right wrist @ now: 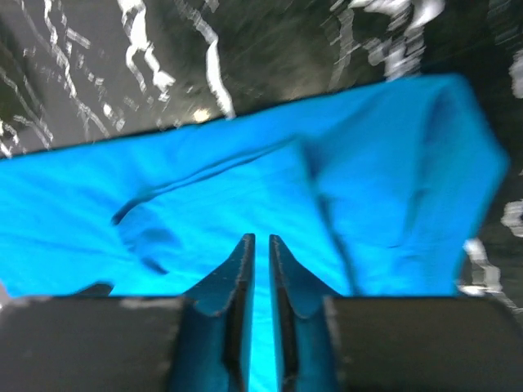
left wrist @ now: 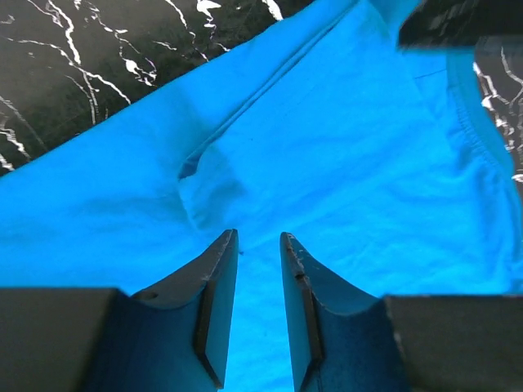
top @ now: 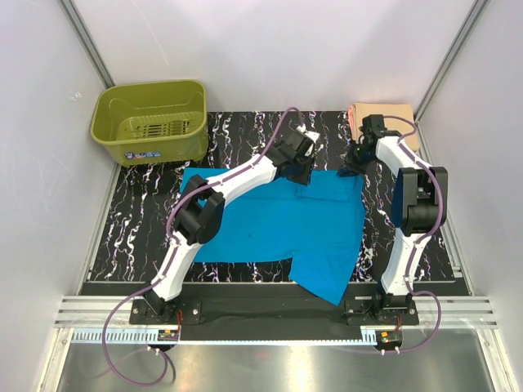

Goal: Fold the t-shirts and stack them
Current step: Fold the tshirt

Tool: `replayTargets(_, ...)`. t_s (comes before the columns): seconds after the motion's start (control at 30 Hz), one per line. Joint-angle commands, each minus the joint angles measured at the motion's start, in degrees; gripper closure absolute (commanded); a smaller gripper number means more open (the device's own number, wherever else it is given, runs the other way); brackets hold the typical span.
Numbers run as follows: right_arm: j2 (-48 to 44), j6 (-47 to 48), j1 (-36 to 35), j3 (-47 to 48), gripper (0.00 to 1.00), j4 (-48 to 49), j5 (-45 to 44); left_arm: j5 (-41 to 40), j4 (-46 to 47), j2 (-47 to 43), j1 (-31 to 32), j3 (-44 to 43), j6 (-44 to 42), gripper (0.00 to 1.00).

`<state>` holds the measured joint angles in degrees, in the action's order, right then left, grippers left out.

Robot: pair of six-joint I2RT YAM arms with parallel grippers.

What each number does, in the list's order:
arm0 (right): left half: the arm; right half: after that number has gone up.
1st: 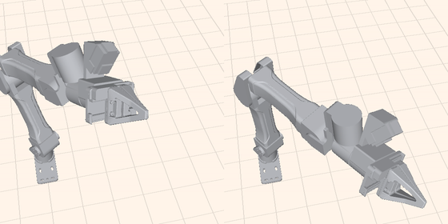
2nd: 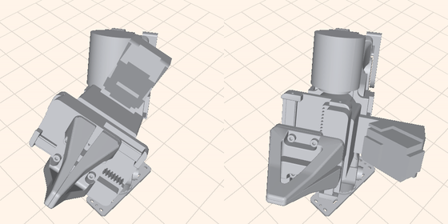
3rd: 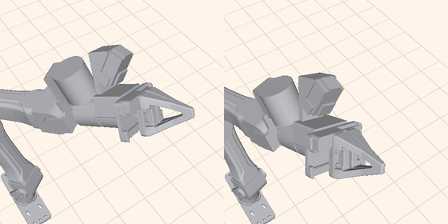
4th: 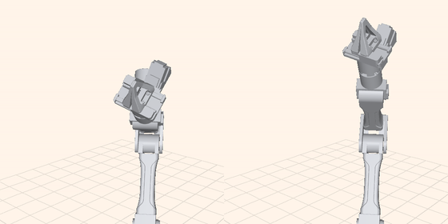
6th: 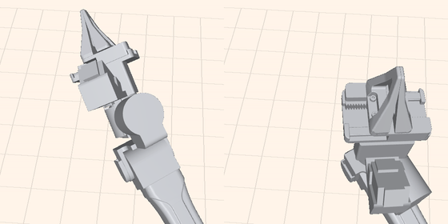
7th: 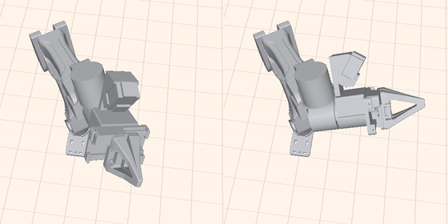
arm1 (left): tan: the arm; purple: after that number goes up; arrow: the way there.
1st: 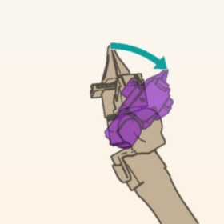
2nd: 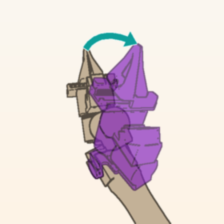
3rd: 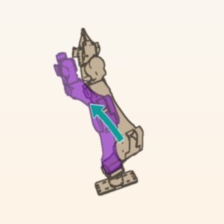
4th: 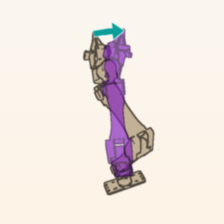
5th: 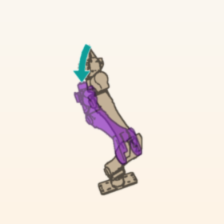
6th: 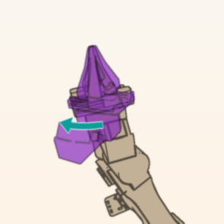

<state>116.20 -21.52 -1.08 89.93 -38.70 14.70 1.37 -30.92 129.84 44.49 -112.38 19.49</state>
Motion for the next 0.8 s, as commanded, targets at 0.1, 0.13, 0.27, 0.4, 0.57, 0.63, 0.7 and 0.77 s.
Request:
replayTargets(0.1, -1.1, -4.1, -0.9, -2.2, 0.88, 2.6, -2.9, 7.9, -0.1, 6.6, -4.0, -2.7, 2.8, 0.67)
replayTargets(0.13, -1.0, -4.3, -0.9, -2.6, 0.88, 2.7, -3.8, 8.6, -0.3, 7.1, -4.1, -2.7, 2.8, 0.67)
replayTargets(0.27, 1.2, -4.8, 0.6, -4.1, 0.87, 2.2, -5.9, 10.2, -0.8, 7.9, -4.2, -1.6, 1.9, 0.67)
replayTargets(0.4, 1.5, -5.3, 3.3, -7.1, 0.87, 4.4, -6.4, 11.0, -3.6, 8.1, -4.3, -2.9, -0.3, 0.67)
replayTargets(0.57, 1.0, -4.0, 3.8, -6.7, 0.87, 3.1, -6.7, 12.3, -4.2, 3.4, -5.0, -2.2, -0.9, 0.60)
replayTargets(0.63, -0.9, -3.9, 3.8, -6.7, 0.85, 2.6, -7.5, 12.3, -4.8, -0.4, -5.3, -1.6, -0.8, 0.52)
replayTargets(0.7, -2.0, -3.7, 3.8, -5.8, 0.77, 0.6, -8.4, 12.3, -6.4, -2.8, -5.8, -1.5, -0.6, 0.45)
replayTargets(0.77, -2.3, -3.3, 3.8, -4.2, 0.72, -1.2, -8.6, 12.1, -8.1, -6.8, -6.7, -1.0, -0.9, 0.42)
